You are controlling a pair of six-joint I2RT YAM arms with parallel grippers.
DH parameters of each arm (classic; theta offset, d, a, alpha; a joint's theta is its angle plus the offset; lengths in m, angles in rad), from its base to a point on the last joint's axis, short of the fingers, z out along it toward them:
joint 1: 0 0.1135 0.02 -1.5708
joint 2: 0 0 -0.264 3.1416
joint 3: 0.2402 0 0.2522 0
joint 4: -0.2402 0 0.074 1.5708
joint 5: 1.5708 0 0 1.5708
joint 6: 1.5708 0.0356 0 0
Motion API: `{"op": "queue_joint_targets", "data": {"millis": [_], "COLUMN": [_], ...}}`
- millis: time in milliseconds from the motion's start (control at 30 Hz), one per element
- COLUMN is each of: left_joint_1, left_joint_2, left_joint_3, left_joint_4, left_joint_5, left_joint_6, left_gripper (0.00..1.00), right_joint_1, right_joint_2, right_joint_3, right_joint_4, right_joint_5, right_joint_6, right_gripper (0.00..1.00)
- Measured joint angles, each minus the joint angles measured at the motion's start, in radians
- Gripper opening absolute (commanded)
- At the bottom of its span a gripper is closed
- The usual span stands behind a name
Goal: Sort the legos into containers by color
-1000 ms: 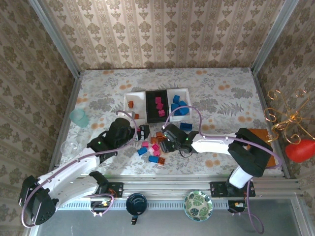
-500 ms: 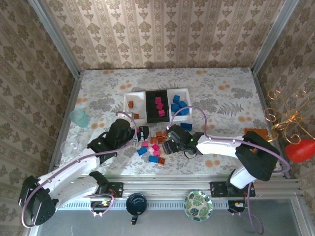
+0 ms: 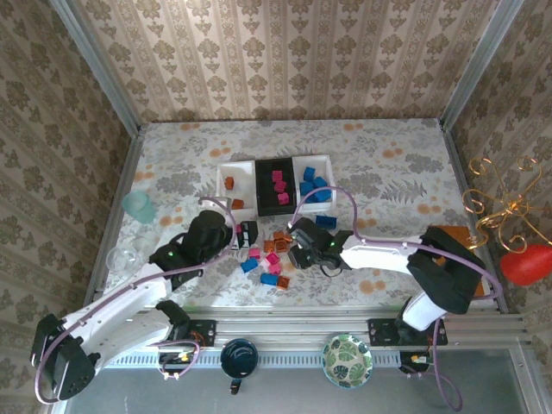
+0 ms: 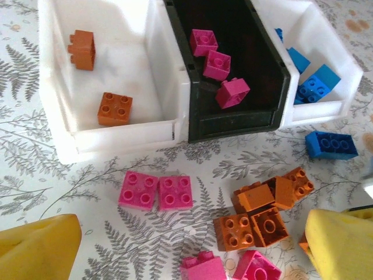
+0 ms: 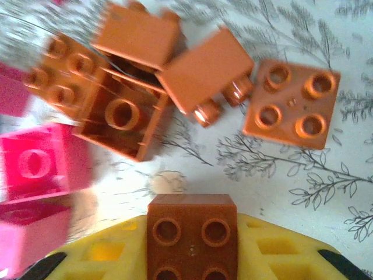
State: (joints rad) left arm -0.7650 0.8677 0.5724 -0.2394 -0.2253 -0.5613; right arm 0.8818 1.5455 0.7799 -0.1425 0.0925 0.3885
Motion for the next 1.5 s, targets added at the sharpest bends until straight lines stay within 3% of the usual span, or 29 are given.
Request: {"op": "queue_joint_targets", "data": {"millis": [233, 700, 767, 900, 967, 1167, 1500], "left_joint_1": [0.0, 0.001, 0.001, 0.001, 0.001, 0.001, 0.002], "left_joint_2": [-0.067, -0.204, -0.214, -0.216, -0.216, -0.215, -0.211], "left_joint_3": [-0.049, -0.061, -0.069, -0.08, -0.081, -0.081, -0.081], "left_joint_4": [-0.027, -0.121, -0.129, -0.135, -0.136, -0.135, -0.135], "left_joint_5": [-0.063, -0.098, -0.098, -0.097, -0.097, -0.083, -0.07], "left_joint_6": [-0.038, -0.061, -0.064, -0.068, -0.068, -0.067, -0.067], "left_gripper": [1.0, 1.0, 1.0, 1.0, 1.0, 1.0, 1.0], "right_joint_1": [0.0, -0.071, -0.084, -0.106, -0.114, -0.126, -0.122], "right_joint_2": [-0.033, 0.544, 0.612, 0.699, 0.713, 0.679, 0.182], "right_joint_3": [0.2, 0.852, 0.928, 1.045, 1.077, 1.056, 0.468], "right_joint_4": [0.004, 0.047, 0.033, -0.002, -0.012, -0.01, 0.056], "right_joint_5": [-0.091, -0.179, -0.179, -0.176, -0.175, -0.176, -0.192], "right_joint_6": [-0.068, -0.085, -0.072, -0.05, -0.042, -0.027, -0.049], "right_gripper": [0.32, 0.35, 0.39, 0.64, 0.68, 0.71, 0.72]}}
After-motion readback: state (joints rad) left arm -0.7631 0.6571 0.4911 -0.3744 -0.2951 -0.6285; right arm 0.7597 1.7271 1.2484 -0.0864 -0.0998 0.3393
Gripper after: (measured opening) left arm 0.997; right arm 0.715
